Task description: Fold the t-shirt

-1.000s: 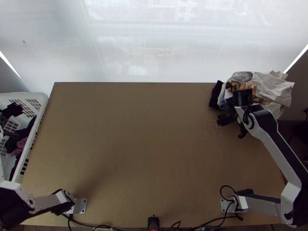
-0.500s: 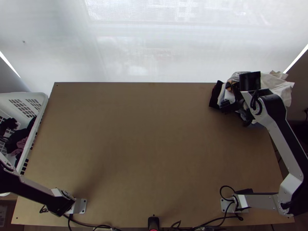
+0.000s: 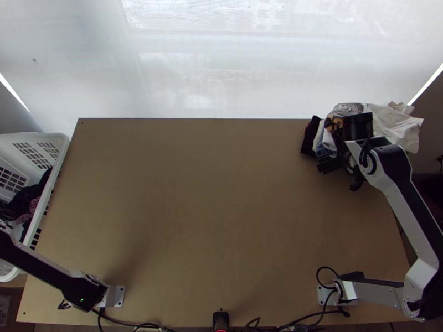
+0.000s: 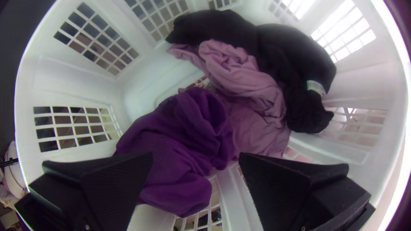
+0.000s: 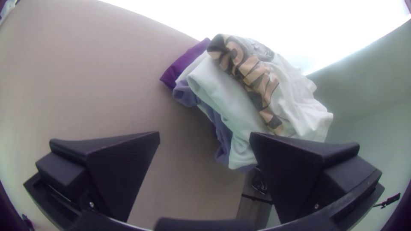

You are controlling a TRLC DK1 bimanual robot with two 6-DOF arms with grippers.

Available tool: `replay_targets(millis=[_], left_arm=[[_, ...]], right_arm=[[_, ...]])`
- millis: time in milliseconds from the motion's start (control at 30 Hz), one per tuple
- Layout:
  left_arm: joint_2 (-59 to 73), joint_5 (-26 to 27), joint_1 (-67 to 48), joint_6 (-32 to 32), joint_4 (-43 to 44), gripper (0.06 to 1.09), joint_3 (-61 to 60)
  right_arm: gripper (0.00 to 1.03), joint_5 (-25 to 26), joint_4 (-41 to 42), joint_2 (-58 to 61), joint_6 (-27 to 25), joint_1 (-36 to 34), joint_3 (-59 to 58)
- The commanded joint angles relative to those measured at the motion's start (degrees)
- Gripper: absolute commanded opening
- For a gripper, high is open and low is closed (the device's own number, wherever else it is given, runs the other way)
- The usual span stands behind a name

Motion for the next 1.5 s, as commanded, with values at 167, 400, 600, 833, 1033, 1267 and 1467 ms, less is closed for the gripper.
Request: replay_targets(millis=[167,400,600,833,1033,1267,1467], left_arm=[[12.1,-3.0,1.7,-0.9,-0.2,1.00,7.1],[14.3,-4.3,1.8,-1.7,0.8,0.76,7.7],[15.1,-4.8,2.5,-1.9,1.3,0.37,7.7],[12.9,-4.4,3.6,-1.1,1.2,0.10,7.7],[2.2,0.7,3.0,-1.6,-1.3,0.10,7.9],[-9.9,6.2,1.0,-2.9,-6.1,0.10,14.0],[-17.1,13.6,-1.2,-4.9,-12.8,0.10,24.7]], right_arm=[[0.98,0.1,-0.1,-1.2,-0.2,0.0,-2.2],[0.98,0.1,0.0,-1.2,-0.3,-0.1,-3.0],[0.98,0.2,0.0,-1.2,-0.4,-0.2,-3.3],[0.98,0.1,0.0,-1.2,-0.4,-0.3,-3.3],[0.98,0.1,0.0,-1.6,-0.1,-0.2,-3.3],[0.98,0.1,0.3,-2.3,-0.2,0.0,-2.8],[0.98,0.1,0.5,-3.5,0.2,0.1,-2.3]])
